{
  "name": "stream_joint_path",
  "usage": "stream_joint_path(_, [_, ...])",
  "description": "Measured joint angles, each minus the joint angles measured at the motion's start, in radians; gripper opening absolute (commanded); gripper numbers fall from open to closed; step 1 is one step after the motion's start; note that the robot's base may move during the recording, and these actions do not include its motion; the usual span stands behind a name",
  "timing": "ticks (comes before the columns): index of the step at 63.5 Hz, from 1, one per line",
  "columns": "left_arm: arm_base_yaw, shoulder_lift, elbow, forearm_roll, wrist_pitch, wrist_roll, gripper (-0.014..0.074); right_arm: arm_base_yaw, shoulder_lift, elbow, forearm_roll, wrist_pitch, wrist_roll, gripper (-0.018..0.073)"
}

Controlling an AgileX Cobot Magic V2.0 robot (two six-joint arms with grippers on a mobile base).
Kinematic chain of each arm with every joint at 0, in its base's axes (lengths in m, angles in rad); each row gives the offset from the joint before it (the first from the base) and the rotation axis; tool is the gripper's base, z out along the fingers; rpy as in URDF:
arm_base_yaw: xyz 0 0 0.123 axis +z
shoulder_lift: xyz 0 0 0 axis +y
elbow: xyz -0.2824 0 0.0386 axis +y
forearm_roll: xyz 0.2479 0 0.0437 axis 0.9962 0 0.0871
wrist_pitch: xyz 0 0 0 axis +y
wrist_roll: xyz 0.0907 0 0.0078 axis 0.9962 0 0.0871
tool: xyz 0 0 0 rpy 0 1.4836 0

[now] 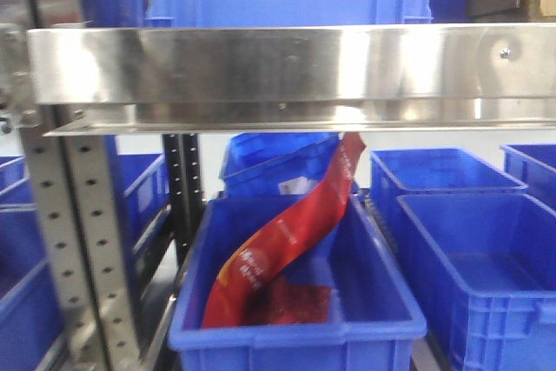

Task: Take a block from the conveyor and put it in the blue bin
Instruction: 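Move both held bricks over the open blue bins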

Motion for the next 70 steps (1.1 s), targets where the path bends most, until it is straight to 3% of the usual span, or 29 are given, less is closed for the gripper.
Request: stream_joint_path(70, [0.000,0.000,0.000,0.000,0.000,0.000,-0.0111,0.000,0.000,0.000,0.000,0.000,0.000,-0.0167])
